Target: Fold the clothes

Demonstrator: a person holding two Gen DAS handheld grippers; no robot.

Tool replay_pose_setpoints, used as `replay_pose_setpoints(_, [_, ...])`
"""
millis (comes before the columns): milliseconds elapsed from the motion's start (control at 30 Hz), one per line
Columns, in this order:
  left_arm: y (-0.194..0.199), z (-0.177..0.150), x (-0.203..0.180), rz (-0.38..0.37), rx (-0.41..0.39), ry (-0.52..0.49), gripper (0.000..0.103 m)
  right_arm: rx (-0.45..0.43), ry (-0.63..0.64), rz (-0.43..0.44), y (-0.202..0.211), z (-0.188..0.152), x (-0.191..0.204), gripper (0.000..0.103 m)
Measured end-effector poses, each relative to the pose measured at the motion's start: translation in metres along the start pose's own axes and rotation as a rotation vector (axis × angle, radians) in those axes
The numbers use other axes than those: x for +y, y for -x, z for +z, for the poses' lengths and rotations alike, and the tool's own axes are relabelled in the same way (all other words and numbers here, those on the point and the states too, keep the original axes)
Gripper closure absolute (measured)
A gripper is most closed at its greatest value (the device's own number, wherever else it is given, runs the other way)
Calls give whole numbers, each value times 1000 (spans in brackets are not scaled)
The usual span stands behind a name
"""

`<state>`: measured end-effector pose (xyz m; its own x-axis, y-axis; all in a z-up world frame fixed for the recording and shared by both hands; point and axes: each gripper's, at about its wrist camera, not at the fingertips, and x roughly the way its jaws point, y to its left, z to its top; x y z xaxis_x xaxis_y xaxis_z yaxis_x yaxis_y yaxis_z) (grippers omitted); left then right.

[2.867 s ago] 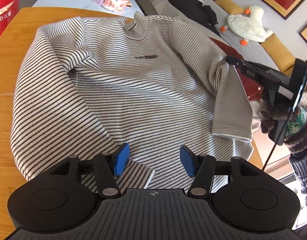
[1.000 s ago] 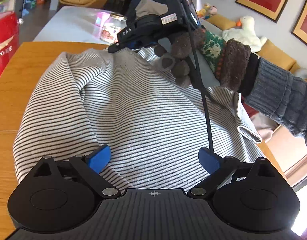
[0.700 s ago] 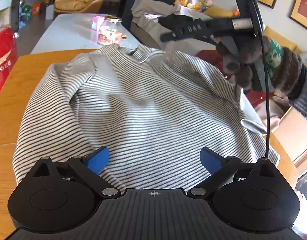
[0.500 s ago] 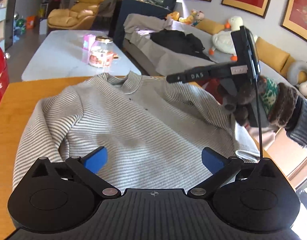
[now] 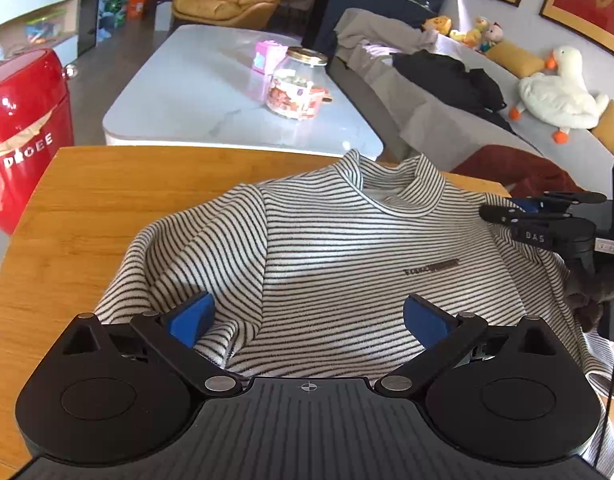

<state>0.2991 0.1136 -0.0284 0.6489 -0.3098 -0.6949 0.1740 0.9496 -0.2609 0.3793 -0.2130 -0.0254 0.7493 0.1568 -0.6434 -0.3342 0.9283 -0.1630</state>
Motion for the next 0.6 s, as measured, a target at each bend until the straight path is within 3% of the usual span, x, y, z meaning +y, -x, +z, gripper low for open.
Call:
replay_pose_setpoints(100, [6,-3,-2,12,-10,12,0,-76,-31,19,50,-3,-15,66])
replay_pose_setpoints(167, [17,-6,-7,17,-30,5,0,-107,-42,28,86,-10,-23,65])
replay_pose_setpoints(300, [43,-14,-30,9,-65,-27,0,-70,13,51,150,-47,-15,61])
replay_pose_setpoints(400, [53,-24,-41,-56,-47,1,0,-27,60,107,183,-78,8,51])
replay_pose_setpoints(500, [52,-35,-51,-105,-8,28,0,28,108,113,192,-106,33,48])
replay_pose_setpoints(600, [47,-44,-59,-122,25,26,0,78,180,11,176,-131,50,48])
